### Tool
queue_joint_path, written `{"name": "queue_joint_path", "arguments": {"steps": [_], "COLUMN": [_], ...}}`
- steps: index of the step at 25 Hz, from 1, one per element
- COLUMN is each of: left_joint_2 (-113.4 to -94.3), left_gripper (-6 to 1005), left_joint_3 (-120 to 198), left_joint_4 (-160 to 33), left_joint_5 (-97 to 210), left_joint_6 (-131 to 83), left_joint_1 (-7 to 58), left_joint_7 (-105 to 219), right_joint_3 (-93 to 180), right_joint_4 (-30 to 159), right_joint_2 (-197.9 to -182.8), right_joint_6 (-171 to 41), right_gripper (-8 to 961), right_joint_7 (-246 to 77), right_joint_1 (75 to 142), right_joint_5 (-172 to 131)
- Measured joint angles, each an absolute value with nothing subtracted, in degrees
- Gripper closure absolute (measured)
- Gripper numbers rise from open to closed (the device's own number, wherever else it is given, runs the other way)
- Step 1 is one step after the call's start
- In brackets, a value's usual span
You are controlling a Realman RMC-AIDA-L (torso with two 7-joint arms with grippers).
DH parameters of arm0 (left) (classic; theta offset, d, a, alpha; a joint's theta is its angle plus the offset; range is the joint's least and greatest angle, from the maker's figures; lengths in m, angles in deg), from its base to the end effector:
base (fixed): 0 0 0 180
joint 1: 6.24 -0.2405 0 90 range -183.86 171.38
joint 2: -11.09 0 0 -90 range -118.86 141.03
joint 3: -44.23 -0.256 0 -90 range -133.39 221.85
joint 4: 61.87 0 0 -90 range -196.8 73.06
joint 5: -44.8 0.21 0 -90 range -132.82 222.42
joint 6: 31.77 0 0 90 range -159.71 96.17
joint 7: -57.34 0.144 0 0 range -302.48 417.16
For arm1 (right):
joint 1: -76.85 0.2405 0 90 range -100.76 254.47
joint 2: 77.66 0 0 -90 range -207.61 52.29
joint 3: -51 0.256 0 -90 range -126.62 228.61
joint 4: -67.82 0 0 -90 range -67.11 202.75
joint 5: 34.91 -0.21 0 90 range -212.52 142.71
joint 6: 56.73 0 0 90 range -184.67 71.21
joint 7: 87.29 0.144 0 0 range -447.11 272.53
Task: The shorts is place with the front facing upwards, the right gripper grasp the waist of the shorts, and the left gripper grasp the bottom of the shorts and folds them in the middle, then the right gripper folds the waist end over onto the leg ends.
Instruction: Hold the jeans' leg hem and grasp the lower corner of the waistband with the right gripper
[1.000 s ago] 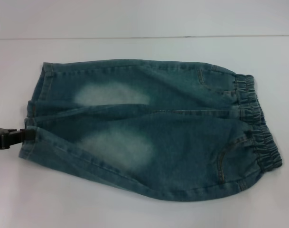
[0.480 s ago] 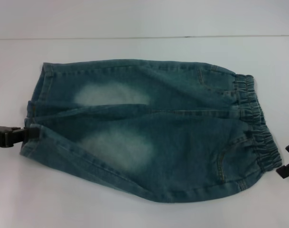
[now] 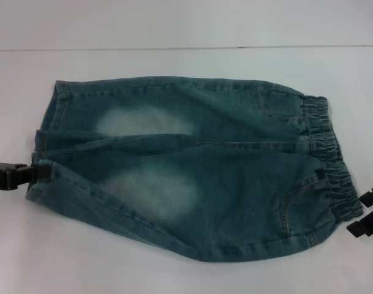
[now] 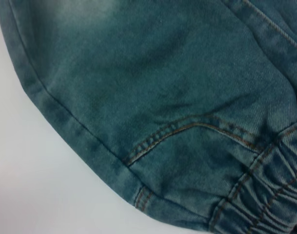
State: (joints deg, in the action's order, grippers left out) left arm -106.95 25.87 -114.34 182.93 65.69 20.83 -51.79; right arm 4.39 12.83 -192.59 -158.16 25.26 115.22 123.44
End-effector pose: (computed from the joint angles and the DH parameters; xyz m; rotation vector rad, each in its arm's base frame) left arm -0.3274 0.2997 0.0721 -2.3869 -1.3786 -0.4759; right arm 0.2813 0.3363 0.0548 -2.8028 1.0508 -0.5425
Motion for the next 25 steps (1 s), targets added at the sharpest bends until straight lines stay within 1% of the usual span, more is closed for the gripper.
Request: {"name": "queue_joint_path", "arguments": {"steps": [9, 21, 25], "left_joint_2": [-106.95, -106.95, -106.95], "left_gripper": [950, 949, 950], "left_joint_3": [25.9, 25.9, 25.9], "left_joint_4": [-114.3, -114.3, -114.2], "left_joint_5": [182.9, 182.6, 182.5], "left_joint_6": [65.7, 65.6, 65.6], "left_joint_1": [20.8, 21.1, 21.1], "left_joint_7": [-51.9, -52.0, -52.0], "right_joint_3": [4.5, 4.6, 4.9], "right_joint_4": [12.7, 12.5, 12.1], "right_joint_2": [-192.57, -194.47, -194.71], "right_joint_6": [-157.6, -156.6, -156.7], "right_gripper": [34, 34, 138], "right_joint_7": [25.4, 24.8, 23.7], "right_joint_1": [115.2, 115.4, 115.4], "right_joint_5": [124.8, 124.3, 123.8]}}
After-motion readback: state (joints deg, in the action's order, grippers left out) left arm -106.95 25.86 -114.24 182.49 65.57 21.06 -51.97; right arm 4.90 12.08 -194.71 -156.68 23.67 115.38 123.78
